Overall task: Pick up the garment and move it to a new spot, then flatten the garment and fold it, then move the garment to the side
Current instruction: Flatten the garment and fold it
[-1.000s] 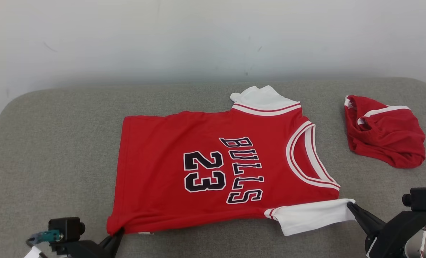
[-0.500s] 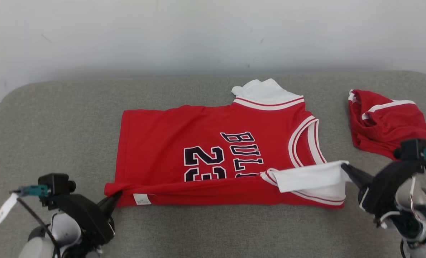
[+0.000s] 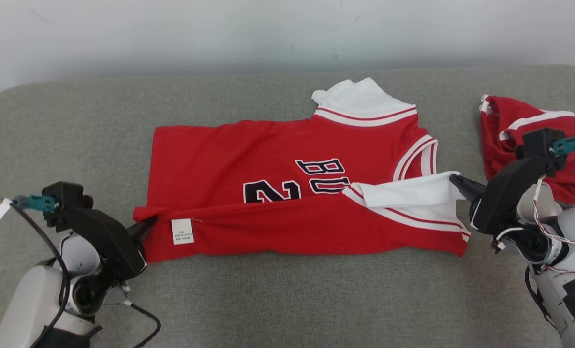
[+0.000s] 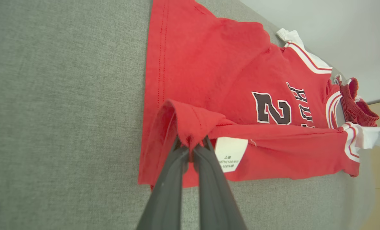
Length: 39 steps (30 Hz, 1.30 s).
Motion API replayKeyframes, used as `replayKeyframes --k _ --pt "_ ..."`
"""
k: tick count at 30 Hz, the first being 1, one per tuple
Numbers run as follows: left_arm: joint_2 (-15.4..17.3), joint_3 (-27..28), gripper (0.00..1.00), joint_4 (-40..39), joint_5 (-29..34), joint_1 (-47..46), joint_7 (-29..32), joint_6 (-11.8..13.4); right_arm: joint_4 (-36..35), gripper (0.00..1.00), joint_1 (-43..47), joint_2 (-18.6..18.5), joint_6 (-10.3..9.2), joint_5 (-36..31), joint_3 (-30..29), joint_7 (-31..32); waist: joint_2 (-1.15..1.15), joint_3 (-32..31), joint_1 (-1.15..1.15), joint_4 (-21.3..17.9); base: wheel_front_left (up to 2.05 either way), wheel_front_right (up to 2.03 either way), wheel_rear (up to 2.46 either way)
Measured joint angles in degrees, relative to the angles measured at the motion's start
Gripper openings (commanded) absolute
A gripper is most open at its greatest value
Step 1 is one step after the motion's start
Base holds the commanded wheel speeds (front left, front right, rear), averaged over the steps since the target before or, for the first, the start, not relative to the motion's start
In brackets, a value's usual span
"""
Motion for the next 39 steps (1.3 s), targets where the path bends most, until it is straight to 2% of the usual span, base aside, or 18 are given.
replayKeyframes --k 10,11,12,13,18,23,30,39 --pt "-0.2 -1.58 0.0 5.49 1.35 -3.87 -2.23 -0.45 6.88 0.0 -4.72 1.34 0.97 -2.5 1.71 -1.96 0.0 3.28 0.0 -0.27 0.0 0.0 0.0" --pt "-0.22 -1.62 0.14 5.93 1.74 -4.13 -2.88 -0.45 7.51 0.15 -5.15 1.44 0.99 -2.78 1.74 -2.32 0.0 3.44 0.0 -0.29 0.0 0.0 0.0" --pt "-0.26 -1.63 0.49 6.28 1.8 -4.32 -3.59 -0.45 7.92 0.43 -5.36 1.43 1.24 -2.91 1.7 -2.68 0.0 3.53 0.0 -0.29 0.0 0.0 0.0" --pt "-0.27 -1.7 1.0 6.57 1.89 -4.62 -4.17 -0.46 8.49 1.0 -5.48 1.47 1.55 -2.91 1.68 -3.15 0.0 3.57 0.0 -0.27 0.0 0.0 0.0" --pt "-0.31 -1.86 1.0 7.81 2.22 -5.79 -7.44 -0.53 10.95 1.0 -6.23 1.99 2.21 -2.89 1.16 -5.77 0.0 3.29 0.0 -0.09 0.0 0.0 0.0" --pt "-0.21 -2.04 1.0 6.98 3.24 -5.28 -14.14 -0.94 11.23 1.0 -6.16 1.9 3.67 -2.94 0.69 -10.99 0.0 1.6 -0.01 0.23 0.0 0.0 0.0" --pt "-0.47 -3.0 1.0 2.29 7.39 3.7 -24.61 -0.85 7.38 1.0 2.43 1.33 4.72 -4.53 1.4 -18.07 -0.01 -1.11 -0.01 0.61 0.0 0.0 0.0" --pt "-0.97 -4.8 1.0 -1.38 11.32 10.47 -31.38 0.82 2.86 1.0 11.06 0.38 5.02 -7.27 3.34 -23.23 -0.01 -3.46 -0.02 1.34 0.0 0.0 0.0"
